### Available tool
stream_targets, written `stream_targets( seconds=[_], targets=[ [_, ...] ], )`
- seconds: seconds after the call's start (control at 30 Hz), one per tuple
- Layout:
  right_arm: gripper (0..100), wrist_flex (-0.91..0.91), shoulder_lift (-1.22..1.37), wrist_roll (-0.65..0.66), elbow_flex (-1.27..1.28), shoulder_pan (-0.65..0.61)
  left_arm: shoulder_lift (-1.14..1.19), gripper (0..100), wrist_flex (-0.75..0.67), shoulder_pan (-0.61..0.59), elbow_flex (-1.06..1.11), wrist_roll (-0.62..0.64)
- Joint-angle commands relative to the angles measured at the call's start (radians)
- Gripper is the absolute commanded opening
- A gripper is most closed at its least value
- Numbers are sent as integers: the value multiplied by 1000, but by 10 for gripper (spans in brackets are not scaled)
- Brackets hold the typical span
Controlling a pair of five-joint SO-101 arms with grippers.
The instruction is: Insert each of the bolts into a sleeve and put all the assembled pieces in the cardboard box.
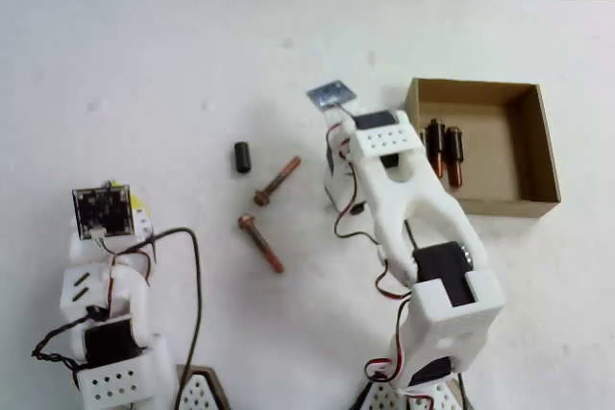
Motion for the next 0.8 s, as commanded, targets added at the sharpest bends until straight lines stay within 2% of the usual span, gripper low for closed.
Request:
stream_targets(
  seconds=[0.0, 0.3, 0.77],
  targets=[
    [19, -65, -62, -3, 58, -33, -10, 46, 0, -4, -3, -11],
    [21, -150, -61, -3, 169, -117, -10, 43, 3, -4, -3, -11],
    [22, -142, -61, -2, 169, -114, -10, 46, 14, -4, -3, -11]
  ],
)
